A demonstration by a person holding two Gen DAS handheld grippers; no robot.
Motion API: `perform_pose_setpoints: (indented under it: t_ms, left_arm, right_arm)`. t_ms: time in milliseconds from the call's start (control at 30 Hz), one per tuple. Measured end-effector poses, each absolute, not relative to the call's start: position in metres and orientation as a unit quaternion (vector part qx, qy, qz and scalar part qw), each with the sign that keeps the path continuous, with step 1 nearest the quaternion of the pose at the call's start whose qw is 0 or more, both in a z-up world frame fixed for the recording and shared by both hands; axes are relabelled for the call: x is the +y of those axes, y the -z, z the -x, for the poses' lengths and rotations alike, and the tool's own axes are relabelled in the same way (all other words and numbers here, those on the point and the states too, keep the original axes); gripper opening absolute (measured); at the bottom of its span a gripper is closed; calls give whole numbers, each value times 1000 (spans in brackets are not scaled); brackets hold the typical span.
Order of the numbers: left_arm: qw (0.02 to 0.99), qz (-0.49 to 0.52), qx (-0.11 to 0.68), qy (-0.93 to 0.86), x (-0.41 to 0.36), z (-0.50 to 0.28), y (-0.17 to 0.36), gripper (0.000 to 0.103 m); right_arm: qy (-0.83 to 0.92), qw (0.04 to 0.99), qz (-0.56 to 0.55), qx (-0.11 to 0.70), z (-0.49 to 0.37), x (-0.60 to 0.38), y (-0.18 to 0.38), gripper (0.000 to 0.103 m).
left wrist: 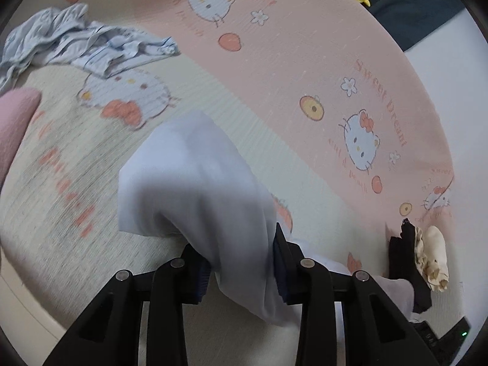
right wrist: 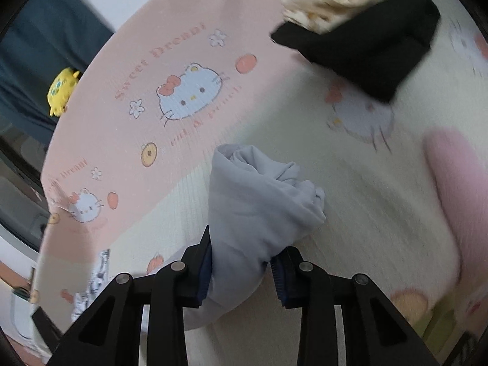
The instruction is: Fold clothes
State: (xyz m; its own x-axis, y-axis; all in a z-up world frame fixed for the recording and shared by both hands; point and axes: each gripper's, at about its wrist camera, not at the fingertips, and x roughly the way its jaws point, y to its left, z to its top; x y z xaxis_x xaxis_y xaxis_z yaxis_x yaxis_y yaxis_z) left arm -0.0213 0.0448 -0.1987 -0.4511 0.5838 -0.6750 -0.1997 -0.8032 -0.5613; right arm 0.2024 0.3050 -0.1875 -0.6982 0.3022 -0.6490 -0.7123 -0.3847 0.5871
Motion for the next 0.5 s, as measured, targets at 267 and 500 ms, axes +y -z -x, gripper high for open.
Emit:
perform_pose_setpoints:
  t_ms: [267,500]
  left_arm:
    - [260,496,-270,-783,18,18,219,34]
    - [245,524,-269,-770,14,16,219,57]
  right_arm:
    - [-775,298,216,515,-222,302,215,33]
    - [-770,297,222,520,-224,298,218,37]
